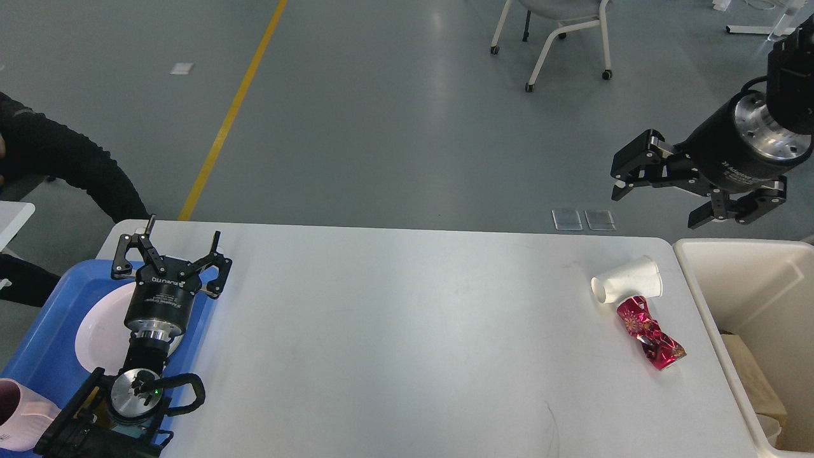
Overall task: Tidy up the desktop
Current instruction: 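Swing the right gripper over the crushed red can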
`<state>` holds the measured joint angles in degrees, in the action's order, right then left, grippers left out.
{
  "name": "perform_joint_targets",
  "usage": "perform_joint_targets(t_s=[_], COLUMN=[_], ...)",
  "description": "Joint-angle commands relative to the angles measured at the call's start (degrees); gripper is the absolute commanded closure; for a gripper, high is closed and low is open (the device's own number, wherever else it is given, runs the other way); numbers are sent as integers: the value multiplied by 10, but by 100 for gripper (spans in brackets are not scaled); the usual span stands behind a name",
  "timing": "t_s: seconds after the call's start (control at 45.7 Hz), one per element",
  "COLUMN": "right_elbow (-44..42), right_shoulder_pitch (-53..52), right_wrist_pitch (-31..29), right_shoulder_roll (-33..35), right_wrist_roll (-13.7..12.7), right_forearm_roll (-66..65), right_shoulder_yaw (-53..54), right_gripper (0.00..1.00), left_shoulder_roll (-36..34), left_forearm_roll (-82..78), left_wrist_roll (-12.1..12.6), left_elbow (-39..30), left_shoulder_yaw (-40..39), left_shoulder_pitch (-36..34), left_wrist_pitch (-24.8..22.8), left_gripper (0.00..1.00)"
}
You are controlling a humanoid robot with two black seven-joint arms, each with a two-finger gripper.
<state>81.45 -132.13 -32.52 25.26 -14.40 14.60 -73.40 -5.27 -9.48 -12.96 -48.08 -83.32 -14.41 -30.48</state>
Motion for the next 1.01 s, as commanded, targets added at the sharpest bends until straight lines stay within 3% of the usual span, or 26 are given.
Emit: perform_joint_targets(t_s=[0.0, 0.131, 0.285, 0.372, 0.482, 0.657, 0.723, 0.876, 0.985], right_elbow=[-90, -205, -313, -386, -395, -397, -395, -393, -393], right_shoulder_pitch=[111, 242, 379, 465, 499, 521, 526, 536, 560], right_wrist_pitch=[43, 69, 130, 133, 133, 141, 141, 138, 140], right_shoulder_roll=[-3, -7, -22, -50, -78, -82, -82, -74, -66], right_wrist_roll=[0, 0, 1, 1, 10, 23, 66, 237, 285], right_forearm_roll=[66, 136, 138, 133, 109, -68, -130, -237, -344], right_shoulder_yaw=[9, 25, 81, 99, 99, 101, 101, 92, 85], right_gripper=[0, 0, 0, 0, 0, 4, 7, 8, 8], left_shoulder_roll=[0, 0, 1, 1, 0, 0, 1, 0, 1], left_forearm_roll=[0, 0, 0, 0, 0, 0, 0, 0, 0], left_wrist_roll=[0, 0, 0, 0, 0, 0, 0, 0, 0], left_elbow=[0, 0, 0, 0, 0, 0, 0, 0, 0], left_shoulder_yaw=[0, 0, 0, 1, 0, 0, 0, 0, 1], left_shoulder_pitch=[0, 0, 0, 0, 0, 0, 0, 0, 0], left_wrist_pitch=[0, 0, 0, 0, 0, 0, 0, 0, 0], left_gripper=[4, 4, 4, 4, 4, 4, 4, 4, 4])
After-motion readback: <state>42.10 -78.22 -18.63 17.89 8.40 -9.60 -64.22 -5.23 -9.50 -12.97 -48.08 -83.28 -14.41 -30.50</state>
